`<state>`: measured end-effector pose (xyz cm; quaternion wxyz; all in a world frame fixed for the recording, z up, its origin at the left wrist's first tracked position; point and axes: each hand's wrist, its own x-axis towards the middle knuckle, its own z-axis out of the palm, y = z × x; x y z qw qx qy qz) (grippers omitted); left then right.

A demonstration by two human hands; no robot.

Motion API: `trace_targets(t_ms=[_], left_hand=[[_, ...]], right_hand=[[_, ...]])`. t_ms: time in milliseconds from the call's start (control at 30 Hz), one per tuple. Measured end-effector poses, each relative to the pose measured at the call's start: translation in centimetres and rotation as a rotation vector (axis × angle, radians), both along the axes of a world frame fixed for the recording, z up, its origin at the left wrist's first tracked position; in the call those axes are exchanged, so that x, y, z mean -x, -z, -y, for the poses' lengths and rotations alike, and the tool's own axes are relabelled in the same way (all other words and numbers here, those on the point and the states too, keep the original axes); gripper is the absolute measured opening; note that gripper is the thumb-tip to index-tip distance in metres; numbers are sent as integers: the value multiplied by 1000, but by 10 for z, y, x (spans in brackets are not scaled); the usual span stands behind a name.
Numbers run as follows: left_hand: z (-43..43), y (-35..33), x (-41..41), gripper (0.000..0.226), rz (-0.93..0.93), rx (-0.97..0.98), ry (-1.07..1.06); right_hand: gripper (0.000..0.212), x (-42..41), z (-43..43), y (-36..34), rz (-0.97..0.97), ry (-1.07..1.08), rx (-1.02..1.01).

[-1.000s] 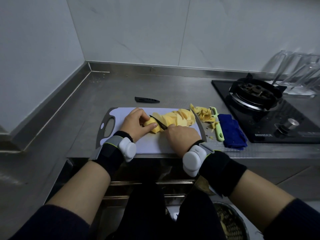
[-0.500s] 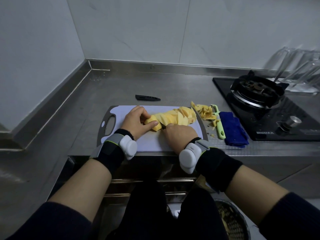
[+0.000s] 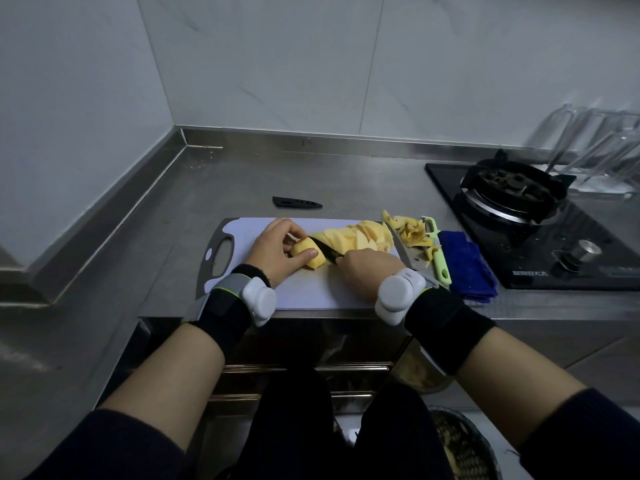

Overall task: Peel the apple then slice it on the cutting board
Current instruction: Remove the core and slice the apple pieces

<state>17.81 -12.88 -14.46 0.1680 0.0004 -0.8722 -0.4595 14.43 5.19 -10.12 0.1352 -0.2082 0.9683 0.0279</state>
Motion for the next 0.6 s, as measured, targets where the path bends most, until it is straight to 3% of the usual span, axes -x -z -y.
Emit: trace_targets(t_ms=[600], left_hand=[[-3, -2, -2, 31, -21, 30, -54]], right_hand=[[37, -20, -2, -2, -289, -94, 82]])
